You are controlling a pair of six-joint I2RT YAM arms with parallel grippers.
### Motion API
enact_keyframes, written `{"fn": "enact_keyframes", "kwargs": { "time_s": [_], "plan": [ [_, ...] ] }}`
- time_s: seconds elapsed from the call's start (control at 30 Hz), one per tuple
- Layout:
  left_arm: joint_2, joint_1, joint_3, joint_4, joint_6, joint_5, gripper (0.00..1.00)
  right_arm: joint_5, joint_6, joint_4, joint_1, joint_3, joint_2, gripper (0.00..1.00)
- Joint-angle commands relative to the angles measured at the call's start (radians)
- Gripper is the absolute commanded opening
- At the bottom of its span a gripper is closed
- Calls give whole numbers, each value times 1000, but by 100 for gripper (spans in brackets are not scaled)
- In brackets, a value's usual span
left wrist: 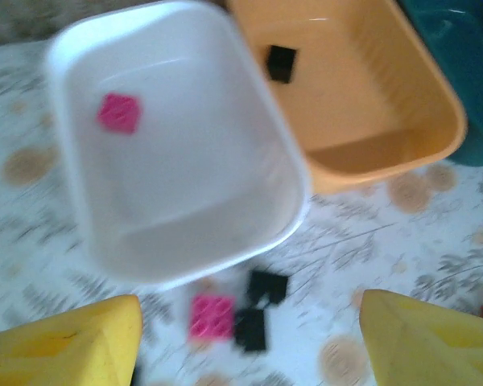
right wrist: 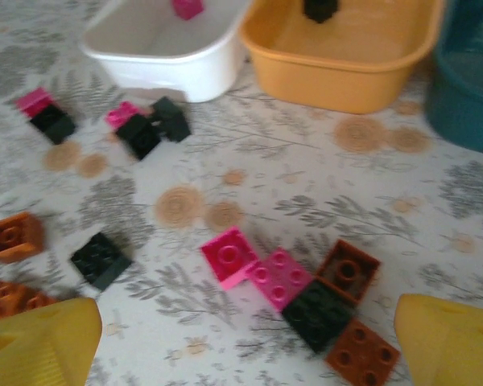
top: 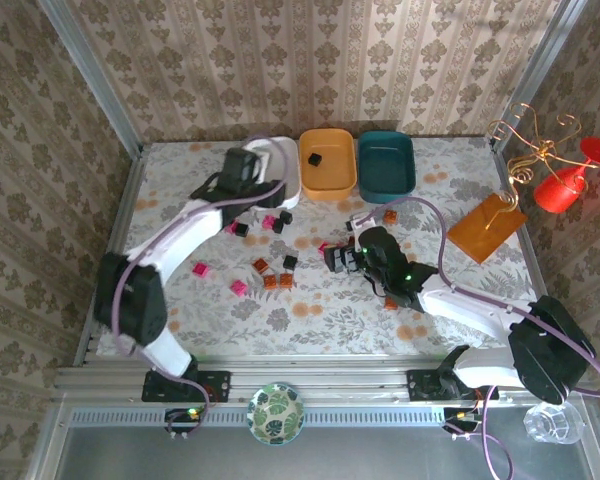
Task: Sort the legos into containers by color
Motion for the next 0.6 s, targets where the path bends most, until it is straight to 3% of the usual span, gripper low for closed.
{"fn": "enact_keyframes", "kwargs": {
  "time_s": [0.0, 0.17, 0.57],
  "plan": [
    [-69, 98, -181, 12, -30, 7, 72, -178, -62, 113, 41, -20, 15, 95],
    [-78, 206, -271, 10, -28, 78, 70, -242, -110, 164, 102, -14, 48, 95],
    [206, 277, -71, -50, 19, 139, 58, -258, -117, 194, 125, -28, 44, 95]
  ]
}}
